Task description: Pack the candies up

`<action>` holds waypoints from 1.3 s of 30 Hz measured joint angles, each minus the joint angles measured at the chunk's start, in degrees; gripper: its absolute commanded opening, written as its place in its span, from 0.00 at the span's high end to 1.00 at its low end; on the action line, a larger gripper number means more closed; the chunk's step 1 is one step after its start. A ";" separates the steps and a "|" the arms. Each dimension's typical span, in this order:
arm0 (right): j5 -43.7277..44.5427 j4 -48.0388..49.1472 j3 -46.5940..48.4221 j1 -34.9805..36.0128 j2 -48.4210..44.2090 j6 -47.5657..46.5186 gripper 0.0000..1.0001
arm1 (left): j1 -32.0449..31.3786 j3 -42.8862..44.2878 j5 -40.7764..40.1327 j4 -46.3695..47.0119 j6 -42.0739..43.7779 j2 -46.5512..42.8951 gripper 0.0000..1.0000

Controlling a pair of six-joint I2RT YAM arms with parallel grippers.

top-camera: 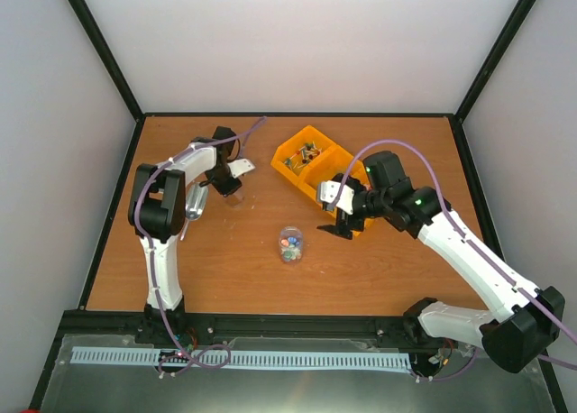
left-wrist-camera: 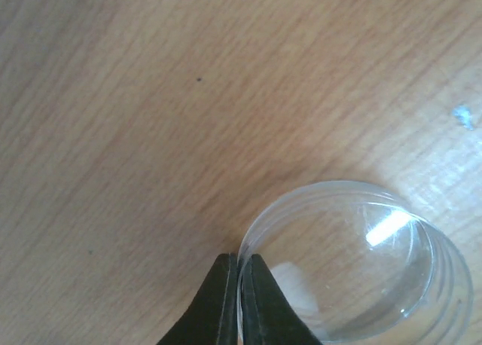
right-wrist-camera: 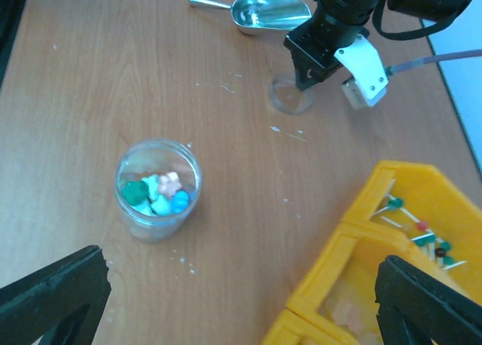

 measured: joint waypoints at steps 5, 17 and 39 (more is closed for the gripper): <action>3.63 -3.54 3.56 -0.02 0.44 -7.17 0.12 | 0.02 1.07 3.28 -4.07 -0.28 -0.72 0.99; 8.44 -2.05 14.12 4.28 1.05 -21.35 0.40 | -1.33 14.19 25.66 -22.67 -2.25 -13.49 0.99; 25.97 4.22 9.53 22.69 3.50 -45.35 0.52 | -11.06 13.66 49.31 -36.37 -9.07 -14.86 0.99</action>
